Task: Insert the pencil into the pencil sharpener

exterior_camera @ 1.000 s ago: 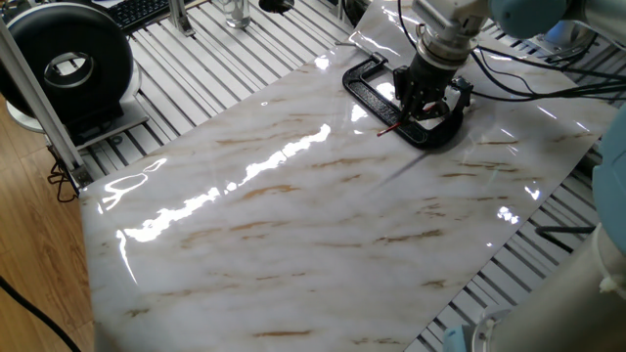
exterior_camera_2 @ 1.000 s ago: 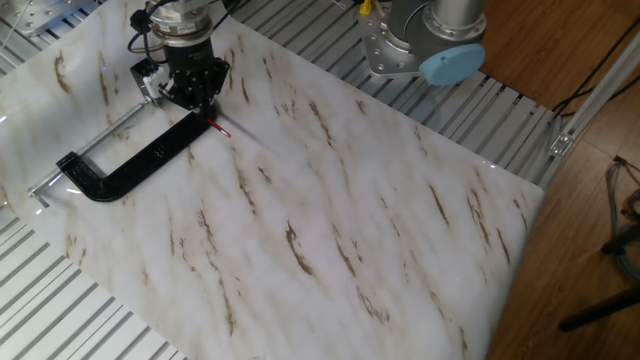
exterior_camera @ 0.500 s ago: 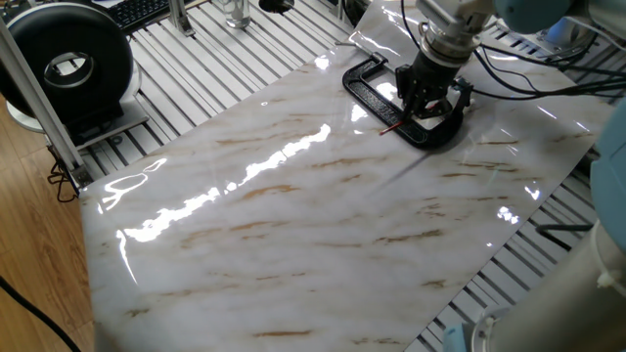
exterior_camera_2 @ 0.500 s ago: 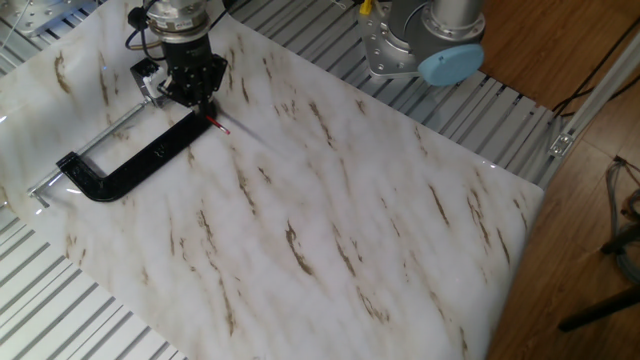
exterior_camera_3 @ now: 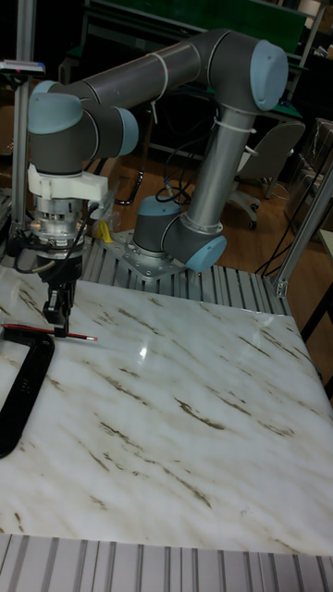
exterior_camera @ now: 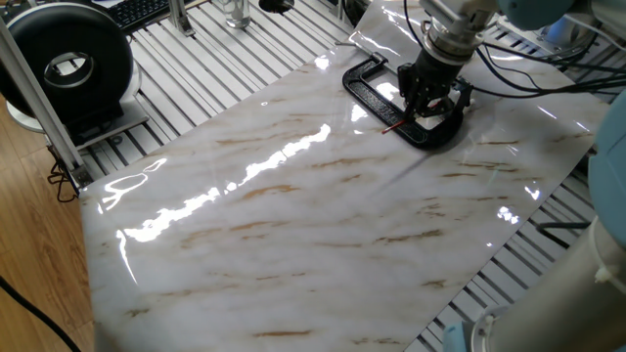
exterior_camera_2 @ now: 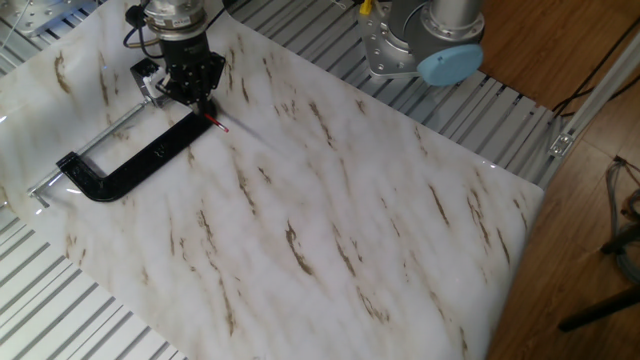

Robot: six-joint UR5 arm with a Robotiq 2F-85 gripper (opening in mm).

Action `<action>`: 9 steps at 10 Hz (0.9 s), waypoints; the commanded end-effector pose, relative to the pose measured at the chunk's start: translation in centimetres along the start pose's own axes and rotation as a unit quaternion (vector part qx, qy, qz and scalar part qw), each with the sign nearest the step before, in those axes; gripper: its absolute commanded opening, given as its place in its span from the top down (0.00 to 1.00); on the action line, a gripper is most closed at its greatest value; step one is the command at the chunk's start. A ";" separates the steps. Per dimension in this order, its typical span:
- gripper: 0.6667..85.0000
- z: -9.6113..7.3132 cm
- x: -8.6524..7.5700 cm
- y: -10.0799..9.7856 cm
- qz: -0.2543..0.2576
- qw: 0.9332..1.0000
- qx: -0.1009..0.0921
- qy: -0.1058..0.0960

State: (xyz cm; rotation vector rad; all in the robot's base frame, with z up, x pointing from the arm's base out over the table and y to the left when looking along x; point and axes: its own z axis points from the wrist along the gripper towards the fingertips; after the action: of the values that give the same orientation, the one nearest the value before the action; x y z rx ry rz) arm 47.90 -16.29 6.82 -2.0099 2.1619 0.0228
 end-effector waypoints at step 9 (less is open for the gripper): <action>1.00 -0.4 0.2 -0.2 -0.005 1.000 0.004 -0.018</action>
State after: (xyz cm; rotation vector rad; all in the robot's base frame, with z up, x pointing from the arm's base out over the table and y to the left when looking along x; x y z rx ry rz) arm 47.80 -16.58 6.98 -2.0156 2.1360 0.0447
